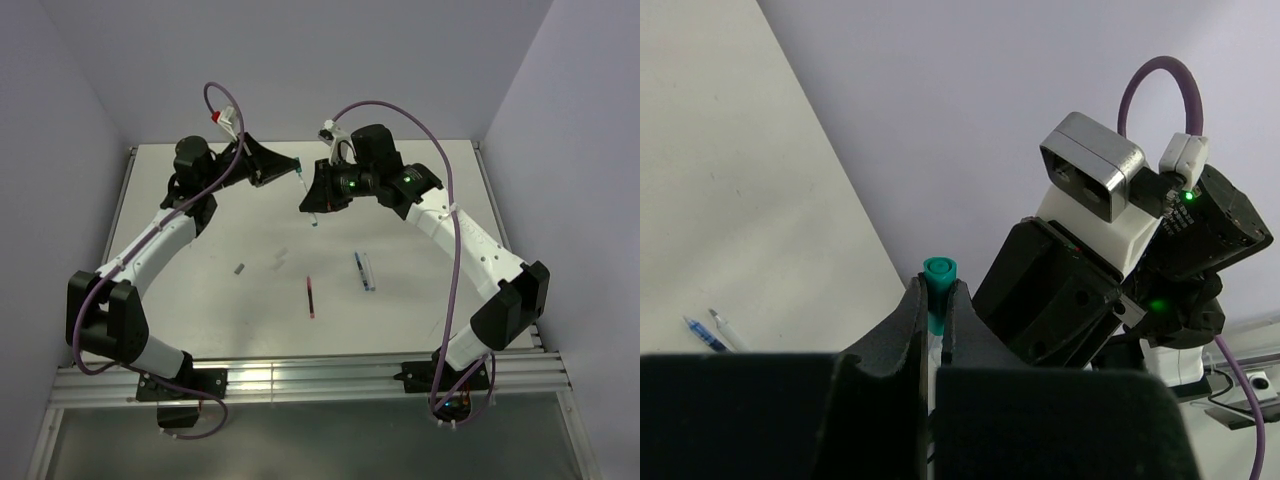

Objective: Insert the pens into the pen caps
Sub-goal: Insert the pen cap onto the pen.

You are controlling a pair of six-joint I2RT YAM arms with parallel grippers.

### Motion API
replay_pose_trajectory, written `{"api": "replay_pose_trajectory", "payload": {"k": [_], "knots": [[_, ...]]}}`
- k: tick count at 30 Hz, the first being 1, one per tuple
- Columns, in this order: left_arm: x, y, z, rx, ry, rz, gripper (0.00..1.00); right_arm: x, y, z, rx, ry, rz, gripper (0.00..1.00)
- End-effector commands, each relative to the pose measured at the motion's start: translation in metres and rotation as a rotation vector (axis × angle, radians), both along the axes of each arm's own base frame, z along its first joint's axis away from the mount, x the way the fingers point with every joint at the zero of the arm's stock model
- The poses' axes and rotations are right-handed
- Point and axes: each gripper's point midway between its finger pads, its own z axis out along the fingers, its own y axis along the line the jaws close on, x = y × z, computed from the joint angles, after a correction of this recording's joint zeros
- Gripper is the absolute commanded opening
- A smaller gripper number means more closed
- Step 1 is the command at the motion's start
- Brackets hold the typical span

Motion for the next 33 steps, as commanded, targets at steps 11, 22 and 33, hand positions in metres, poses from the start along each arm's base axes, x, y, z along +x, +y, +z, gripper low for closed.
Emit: {"api": "replay_pose_trajectory", "payload": {"k": [11,22,33], "knots": [[-0.014,0.000,0.018,-0.032,-0.064,-0.038,0.00,0.002,-0.005,0.010,0.020,-0.026,-0.008,0.00],[-0.013,0.000,0.026,-0.054,-0.064,-0.045,0.00,-0.002,-0.006,0.011,0.023,-0.030,0.003,0.00],[-0.016,0.002,0.017,-0.038,-0.052,-0.049,0.00,0.002,-0.009,0.014,0.028,-0.031,-0.010,0.00]]}}
